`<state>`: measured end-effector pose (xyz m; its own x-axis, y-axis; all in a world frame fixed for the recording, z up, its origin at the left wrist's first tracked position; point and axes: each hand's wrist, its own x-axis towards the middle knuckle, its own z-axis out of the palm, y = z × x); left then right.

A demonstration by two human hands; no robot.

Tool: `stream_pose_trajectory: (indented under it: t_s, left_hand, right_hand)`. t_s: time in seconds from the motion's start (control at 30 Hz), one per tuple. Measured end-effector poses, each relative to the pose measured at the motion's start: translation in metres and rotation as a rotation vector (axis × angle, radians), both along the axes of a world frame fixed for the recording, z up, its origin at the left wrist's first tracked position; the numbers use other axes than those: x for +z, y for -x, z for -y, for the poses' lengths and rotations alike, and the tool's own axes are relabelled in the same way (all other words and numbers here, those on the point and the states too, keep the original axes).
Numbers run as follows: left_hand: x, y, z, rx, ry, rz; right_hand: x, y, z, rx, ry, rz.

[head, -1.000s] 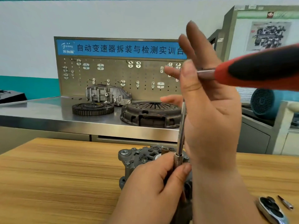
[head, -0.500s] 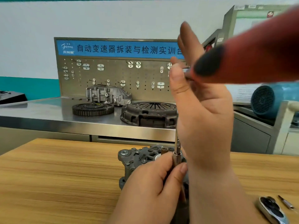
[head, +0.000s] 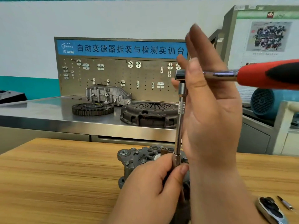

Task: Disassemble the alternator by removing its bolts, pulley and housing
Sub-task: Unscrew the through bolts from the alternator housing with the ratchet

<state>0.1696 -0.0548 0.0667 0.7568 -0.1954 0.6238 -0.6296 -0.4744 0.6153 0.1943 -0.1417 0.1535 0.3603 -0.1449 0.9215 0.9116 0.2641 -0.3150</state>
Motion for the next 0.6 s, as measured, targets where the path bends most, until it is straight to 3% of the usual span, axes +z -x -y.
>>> stream_pose_trajectory:
  t_s: [0.1, 0.23, 0.33, 0.47, 0.6]
  left_hand:
    - [-0.0027, -0.0009, -0.0016, -0.028, 0.004, 0.015]
    - [-0.0042, -0.0006, -0.0033, -0.048, -0.02, -0.003]
    - [-0.0025, -0.0003, -0.0023, -0.012, -0.004, -0.037]
    - [-0.001, -0.0012, -0.0003, 0.006, -0.021, -0.056]
    - [-0.0031, -0.0013, -0.0012, -0.009, -0.005, -0.042]
  right_hand:
    - [-0.0008, -0.001, 0.0034, 0.208, -0.059, -0.158]
    - [-0.0021, -0.0014, 0.0063, 0.333, 0.049, -0.278]
    - [-0.0016, 0.0002, 0.0032, 0.24, 0.07, -0.208]
    - [-0.0012, 0.001, 0.0028, -0.149, 0.067, 0.067]
    - [-0.0023, 0.0012, 0.0013, -0.009, -0.01, -0.041]
